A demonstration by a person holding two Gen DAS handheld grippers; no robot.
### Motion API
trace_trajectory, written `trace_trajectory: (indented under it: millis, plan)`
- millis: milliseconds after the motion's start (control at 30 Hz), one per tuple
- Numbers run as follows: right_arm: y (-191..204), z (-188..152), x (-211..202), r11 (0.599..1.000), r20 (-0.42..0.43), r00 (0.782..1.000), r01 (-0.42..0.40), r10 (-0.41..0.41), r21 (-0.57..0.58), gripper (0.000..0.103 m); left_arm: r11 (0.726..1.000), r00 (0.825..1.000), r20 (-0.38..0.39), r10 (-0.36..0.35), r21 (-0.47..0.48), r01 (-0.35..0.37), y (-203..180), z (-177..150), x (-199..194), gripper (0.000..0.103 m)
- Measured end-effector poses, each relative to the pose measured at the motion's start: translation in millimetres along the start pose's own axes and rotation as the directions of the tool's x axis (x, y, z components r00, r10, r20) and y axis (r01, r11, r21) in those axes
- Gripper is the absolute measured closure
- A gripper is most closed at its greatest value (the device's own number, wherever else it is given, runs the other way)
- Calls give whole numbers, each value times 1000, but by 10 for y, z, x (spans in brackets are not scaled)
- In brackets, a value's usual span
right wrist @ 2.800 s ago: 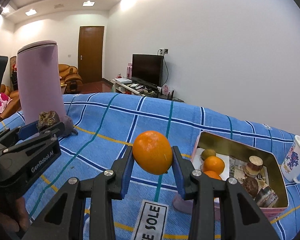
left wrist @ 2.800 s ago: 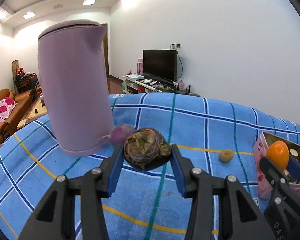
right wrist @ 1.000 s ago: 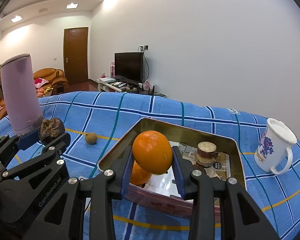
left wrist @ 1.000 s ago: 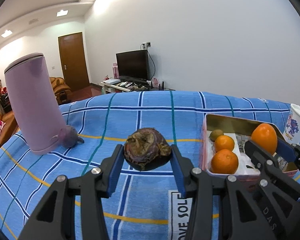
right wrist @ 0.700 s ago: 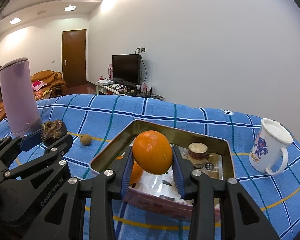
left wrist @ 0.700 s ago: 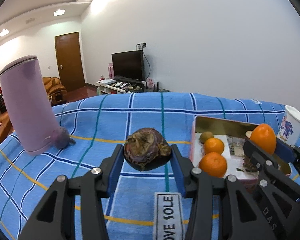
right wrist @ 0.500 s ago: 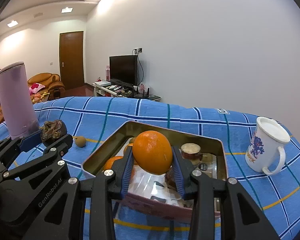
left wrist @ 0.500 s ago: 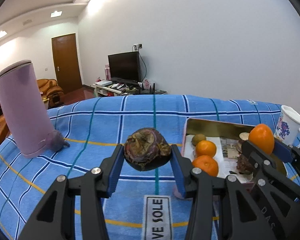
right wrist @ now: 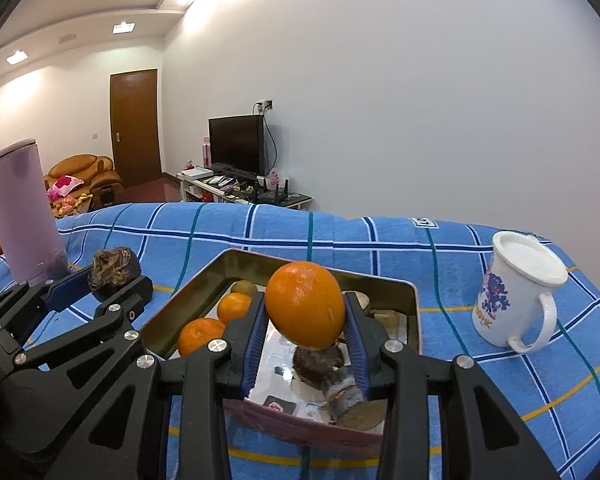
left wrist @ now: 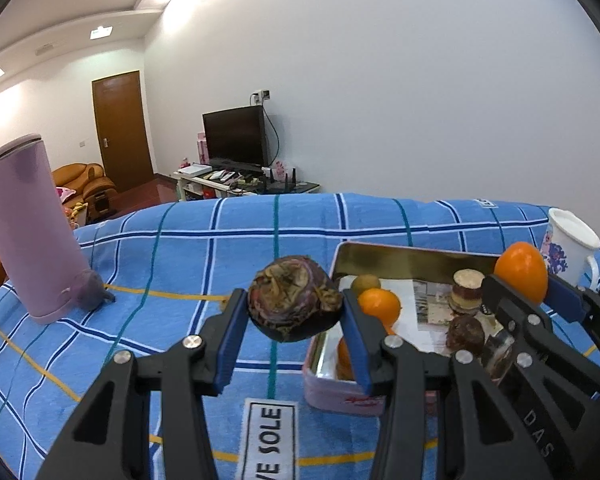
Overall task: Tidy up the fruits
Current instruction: 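Carry the dark tea cake and orange over the pink tin box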
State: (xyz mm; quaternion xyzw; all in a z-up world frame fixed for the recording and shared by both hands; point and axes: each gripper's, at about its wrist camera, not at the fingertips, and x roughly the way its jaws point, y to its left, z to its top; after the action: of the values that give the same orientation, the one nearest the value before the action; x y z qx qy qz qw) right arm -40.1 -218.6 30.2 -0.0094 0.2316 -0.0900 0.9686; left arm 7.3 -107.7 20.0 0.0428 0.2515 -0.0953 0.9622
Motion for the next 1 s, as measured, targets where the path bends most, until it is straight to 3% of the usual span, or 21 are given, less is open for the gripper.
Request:
trace_trajectory:
  millis: [333, 667, 1000]
  plan:
    - [-219, 15, -47, 999, 10, 999, 32, -32, 24, 64, 1000, 1000, 6, -23, 10, 23, -132, 33, 6, 55]
    - [-695, 79, -21, 988, 12, 993, 116, -118, 106, 64, 998, 999, 10, -50, 31, 49, -283, 124, 91, 55]
    - [-738, 104, 146, 986, -14, 990, 143, -142, 85, 64, 995, 996, -31, -80, 49, 81, -554, 175, 261, 55]
